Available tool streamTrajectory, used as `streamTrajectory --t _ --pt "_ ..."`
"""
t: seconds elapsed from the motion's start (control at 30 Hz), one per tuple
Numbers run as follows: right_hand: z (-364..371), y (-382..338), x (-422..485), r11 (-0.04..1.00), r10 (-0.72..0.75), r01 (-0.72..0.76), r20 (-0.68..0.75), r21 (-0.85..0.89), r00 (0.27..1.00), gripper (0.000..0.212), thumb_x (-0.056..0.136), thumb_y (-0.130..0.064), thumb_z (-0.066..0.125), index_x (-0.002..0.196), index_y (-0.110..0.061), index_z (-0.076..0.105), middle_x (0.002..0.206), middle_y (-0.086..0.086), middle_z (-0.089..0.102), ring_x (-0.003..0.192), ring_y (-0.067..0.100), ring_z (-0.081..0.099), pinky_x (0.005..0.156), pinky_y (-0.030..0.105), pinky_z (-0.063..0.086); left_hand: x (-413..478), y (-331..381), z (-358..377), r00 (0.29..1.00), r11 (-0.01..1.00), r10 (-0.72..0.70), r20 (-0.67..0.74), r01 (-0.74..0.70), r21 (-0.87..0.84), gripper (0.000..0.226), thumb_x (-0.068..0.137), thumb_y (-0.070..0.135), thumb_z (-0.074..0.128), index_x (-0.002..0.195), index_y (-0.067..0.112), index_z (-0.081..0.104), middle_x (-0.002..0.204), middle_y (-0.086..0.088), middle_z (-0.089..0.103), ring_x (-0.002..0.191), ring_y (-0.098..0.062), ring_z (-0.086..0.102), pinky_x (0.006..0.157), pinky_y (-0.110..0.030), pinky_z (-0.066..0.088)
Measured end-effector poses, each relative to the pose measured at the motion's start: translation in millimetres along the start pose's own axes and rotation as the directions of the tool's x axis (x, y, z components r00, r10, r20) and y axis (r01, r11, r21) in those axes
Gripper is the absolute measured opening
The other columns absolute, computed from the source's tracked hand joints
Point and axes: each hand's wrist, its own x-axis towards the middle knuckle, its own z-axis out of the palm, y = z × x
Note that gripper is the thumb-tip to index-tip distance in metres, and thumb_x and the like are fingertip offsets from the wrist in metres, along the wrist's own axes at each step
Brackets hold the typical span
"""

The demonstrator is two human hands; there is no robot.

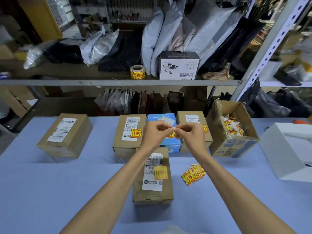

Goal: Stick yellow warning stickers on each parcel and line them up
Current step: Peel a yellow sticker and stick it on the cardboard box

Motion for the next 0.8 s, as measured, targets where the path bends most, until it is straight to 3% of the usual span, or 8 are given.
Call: streamTrajectory --t 0.2,0.33,0.47,0.57,0.7,0.8 --pt "0 -2 -1 0.965 0.206 -0.190 -0.075 0.179 0.976 0.004 0.082 -0.004 0.070 0.082 -0.002 0.073 0.072 0.011 0.072 0.067 0.021 0.072 0.069 0.030 0.060 2 10 19 0.995 0.991 0.075 -0.067 -0.067 0.116 0.005 0.079 0.011 0.073 0.082 0.008 0.076 0.075 -0.002 0.073 0.069 -0.010 0.069 0.065 -0.023 0.058" --pt "-12 -11 1 0.868 0.367 -0.330 -0.030 0.372 0.930 0.007 0.083 0.007 0.064 0.086 0.006 0.070 0.077 0.015 0.070 0.067 0.018 0.071 0.061 0.018 0.057 0 10 36 0.988 0.966 0.138 -0.070 -0.118 0.229 0.008 0.083 0.015 0.070 0.085 0.010 0.076 0.075 -0.001 0.073 0.071 -0.009 0.068 0.067 -0.024 0.058" --pt "-26 -7 2 0.868 0.370 -0.315 -0.079 0.384 0.926 0.009 0.082 0.008 0.065 0.079 0.001 0.070 0.079 0.017 0.070 0.075 0.026 0.072 0.068 0.027 0.060 3 8 49 0.986 0.960 0.169 0.010 -0.167 0.223 0.008 0.082 0.016 0.071 0.085 0.012 0.077 0.076 0.000 0.070 0.074 -0.011 0.066 0.068 -0.029 0.058" --pt "-38 2 -2 0.899 0.346 -0.296 -0.108 0.322 0.932 0.018 0.081 0.006 0.067 0.069 -0.008 0.071 0.074 0.013 0.071 0.075 0.025 0.072 0.073 0.031 0.060 3 6 56 0.991 0.984 0.096 0.092 -0.109 0.142 0.010 0.082 0.018 0.072 0.088 0.013 0.078 0.073 0.005 0.071 0.071 -0.005 0.067 0.066 -0.020 0.055" --pt "-56 8 -10 0.917 0.314 -0.270 -0.111 0.295 0.943 0.008 0.079 0.000 0.071 0.075 -0.005 0.074 0.075 0.015 0.072 0.074 0.026 0.072 0.072 0.031 0.061 11 10 71 0.993 0.995 0.019 0.117 -0.030 0.090 0.007 0.079 0.016 0.074 0.085 0.015 0.078 0.074 0.004 0.073 0.072 -0.004 0.068 0.066 -0.017 0.054" --pt "-77 12 -9 0.942 0.277 -0.231 -0.175 0.243 0.945 0.009 0.079 -0.002 0.073 0.074 -0.009 0.073 0.073 0.013 0.072 0.070 0.024 0.072 0.068 0.029 0.060 22 22 92 0.980 0.988 0.032 0.196 -0.060 0.143 0.006 0.077 0.014 0.076 0.083 0.014 0.077 0.074 0.002 0.073 0.070 -0.003 0.068 0.065 -0.016 0.054"
